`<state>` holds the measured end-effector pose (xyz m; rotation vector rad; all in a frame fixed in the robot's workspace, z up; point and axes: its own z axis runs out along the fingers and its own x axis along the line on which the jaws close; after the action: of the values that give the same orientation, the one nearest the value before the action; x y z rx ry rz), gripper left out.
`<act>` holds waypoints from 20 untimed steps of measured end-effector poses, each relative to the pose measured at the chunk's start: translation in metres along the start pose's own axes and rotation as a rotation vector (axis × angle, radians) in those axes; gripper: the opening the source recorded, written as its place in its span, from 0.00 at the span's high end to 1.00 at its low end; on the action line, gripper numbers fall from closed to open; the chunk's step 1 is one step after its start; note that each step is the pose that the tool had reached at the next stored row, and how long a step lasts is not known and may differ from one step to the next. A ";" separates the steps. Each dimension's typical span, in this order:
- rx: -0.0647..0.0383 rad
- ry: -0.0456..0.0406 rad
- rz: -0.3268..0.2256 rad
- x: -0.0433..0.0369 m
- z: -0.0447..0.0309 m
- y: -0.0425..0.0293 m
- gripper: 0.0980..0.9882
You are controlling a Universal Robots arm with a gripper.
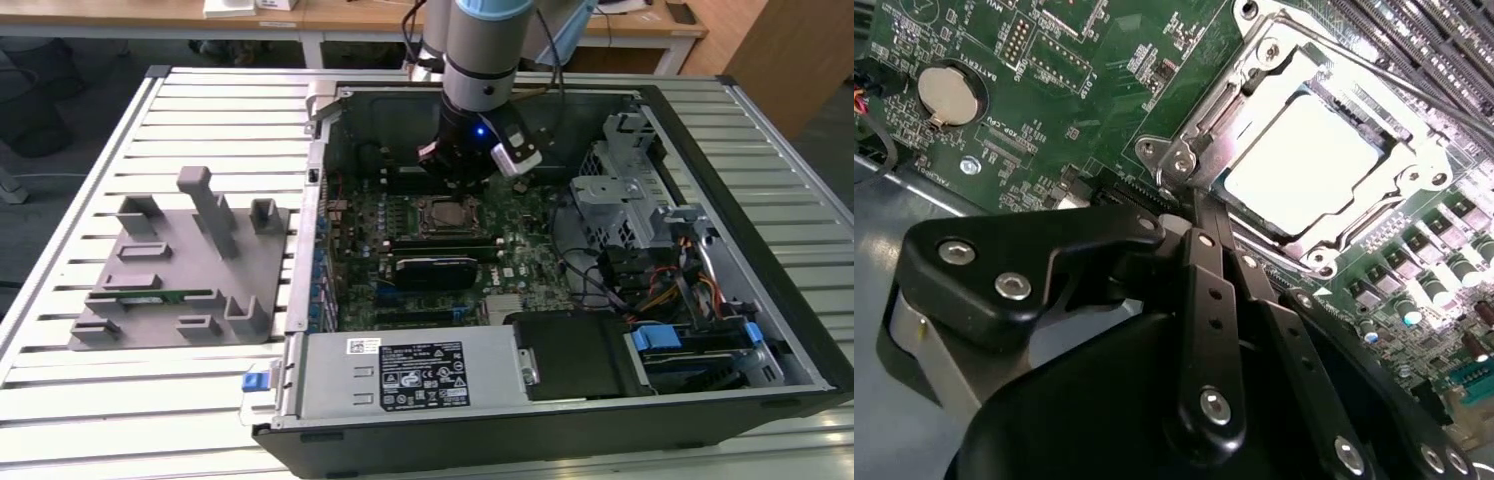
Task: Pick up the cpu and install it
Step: 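Install the first cpu locking lever, then install the second cpu locking lever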
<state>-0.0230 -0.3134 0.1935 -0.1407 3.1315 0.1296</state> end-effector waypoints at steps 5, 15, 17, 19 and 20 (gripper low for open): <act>-0.015 -0.0007 0.000 -0.0005 -0.0144 0.0037 0.99; -0.015 -0.0006 0.000 -0.0003 -0.0162 0.0015 0.99; -0.015 -0.0005 0.000 -0.0003 -0.0162 0.0015 0.99; -0.014 -0.0004 0.000 -0.0002 -0.0168 0.0014 0.99; -0.015 -0.0004 0.000 -0.0003 -0.0176 0.0015 0.99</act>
<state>-0.0229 -0.3134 0.2111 -0.1406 3.1307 0.1524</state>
